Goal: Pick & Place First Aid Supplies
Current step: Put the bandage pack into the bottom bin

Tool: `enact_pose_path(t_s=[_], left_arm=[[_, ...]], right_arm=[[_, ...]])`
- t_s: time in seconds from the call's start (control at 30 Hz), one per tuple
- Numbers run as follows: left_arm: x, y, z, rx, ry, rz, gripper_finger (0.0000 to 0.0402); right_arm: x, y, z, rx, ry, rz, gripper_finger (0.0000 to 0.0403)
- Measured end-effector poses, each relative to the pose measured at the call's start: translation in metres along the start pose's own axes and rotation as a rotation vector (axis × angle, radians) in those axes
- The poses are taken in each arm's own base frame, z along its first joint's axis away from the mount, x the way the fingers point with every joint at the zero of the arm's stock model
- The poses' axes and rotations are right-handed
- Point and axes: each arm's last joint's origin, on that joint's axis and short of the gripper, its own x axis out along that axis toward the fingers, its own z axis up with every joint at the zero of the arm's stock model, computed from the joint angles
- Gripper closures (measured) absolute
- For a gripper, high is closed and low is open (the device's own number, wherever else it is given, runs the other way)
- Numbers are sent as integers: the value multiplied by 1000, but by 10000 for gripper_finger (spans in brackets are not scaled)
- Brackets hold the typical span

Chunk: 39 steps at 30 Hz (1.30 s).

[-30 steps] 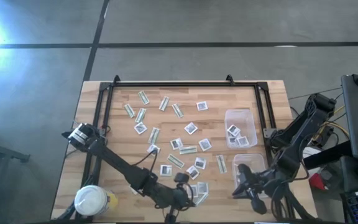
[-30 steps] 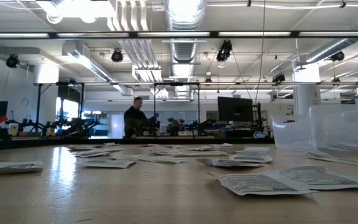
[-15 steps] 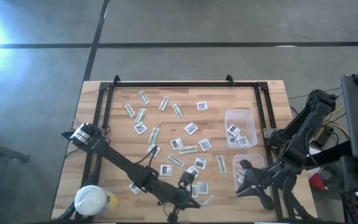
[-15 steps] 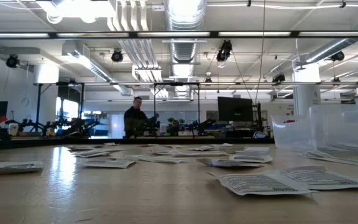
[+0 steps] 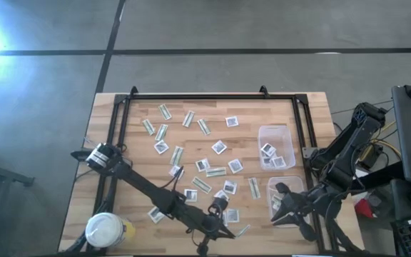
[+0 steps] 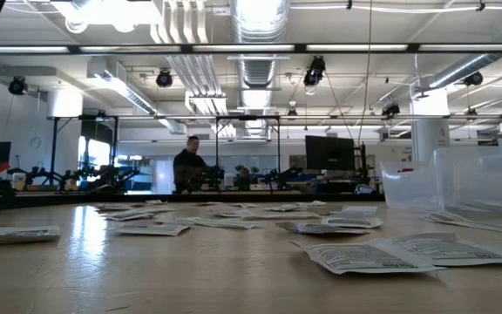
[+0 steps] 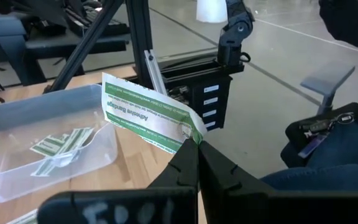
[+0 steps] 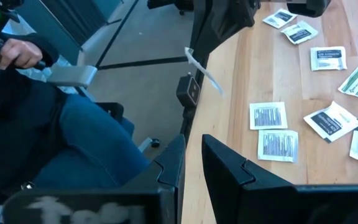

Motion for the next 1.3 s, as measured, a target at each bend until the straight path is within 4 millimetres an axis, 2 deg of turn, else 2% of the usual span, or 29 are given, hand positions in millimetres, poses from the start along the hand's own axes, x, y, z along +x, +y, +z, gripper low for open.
enact_pose_path(t_s=[0.63, 1.3], left_arm=[[2, 13, 0, 23, -7, 23, 401], [2, 13, -1, 33, 4, 21, 401]], right_arm=[[0, -1, 1, -22, -16, -19, 351], [0, -1, 0, -11, -15, -19, 351]])
